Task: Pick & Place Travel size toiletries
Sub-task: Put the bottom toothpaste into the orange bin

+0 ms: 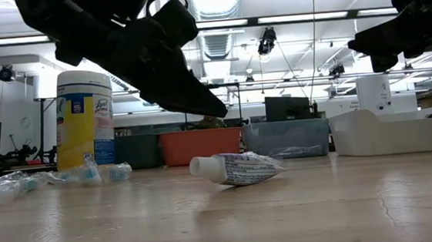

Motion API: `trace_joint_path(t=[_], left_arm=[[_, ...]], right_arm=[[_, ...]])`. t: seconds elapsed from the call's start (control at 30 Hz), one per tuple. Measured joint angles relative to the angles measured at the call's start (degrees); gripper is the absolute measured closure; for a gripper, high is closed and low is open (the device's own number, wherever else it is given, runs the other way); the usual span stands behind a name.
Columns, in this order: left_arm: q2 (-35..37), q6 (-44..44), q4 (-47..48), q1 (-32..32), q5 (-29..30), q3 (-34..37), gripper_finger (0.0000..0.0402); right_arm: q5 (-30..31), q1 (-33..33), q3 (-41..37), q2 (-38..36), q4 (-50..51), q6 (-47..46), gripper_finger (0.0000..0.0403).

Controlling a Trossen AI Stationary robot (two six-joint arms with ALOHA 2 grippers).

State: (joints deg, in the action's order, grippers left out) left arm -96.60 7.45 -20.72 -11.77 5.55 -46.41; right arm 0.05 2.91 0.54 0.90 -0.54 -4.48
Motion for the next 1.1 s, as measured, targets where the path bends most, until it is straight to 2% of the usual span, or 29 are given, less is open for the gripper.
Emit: trace_joint_path(t=[0.2,0.3,0.47,0.73,1.1], left_arm=[[-0.74,5.87,-4.14,-1.43,-0.23,0.0,0.0234],[-2.63,6.36,-8.3,-2.93,-0.13,-0.04,0.0234],[-6.43,6.42,-8.84,-5.02,1.97,-3.35,0.0234],[-12.1,7.2,-2.4,-7.63,10.23,-8.63,0.0234],[-16.74,12.64,0.94,-8.7,12.04,-10.58,0.0234]], right_arm=[[0.0,0.01,0.0,-0.01,0.0,0.08,0.0278],[0.0,0.0,0.0,-0.01,-0.01,0.01,0.0275],[0.0,0.0,0.0,-0.01,-0.01,0.03,0.0273],[0.0,-0.01,0.0,-0.01,0.01,0.11,0.0282],[0.0,0.01,0.0,-0.01,0.0,0.02,0.0281]])
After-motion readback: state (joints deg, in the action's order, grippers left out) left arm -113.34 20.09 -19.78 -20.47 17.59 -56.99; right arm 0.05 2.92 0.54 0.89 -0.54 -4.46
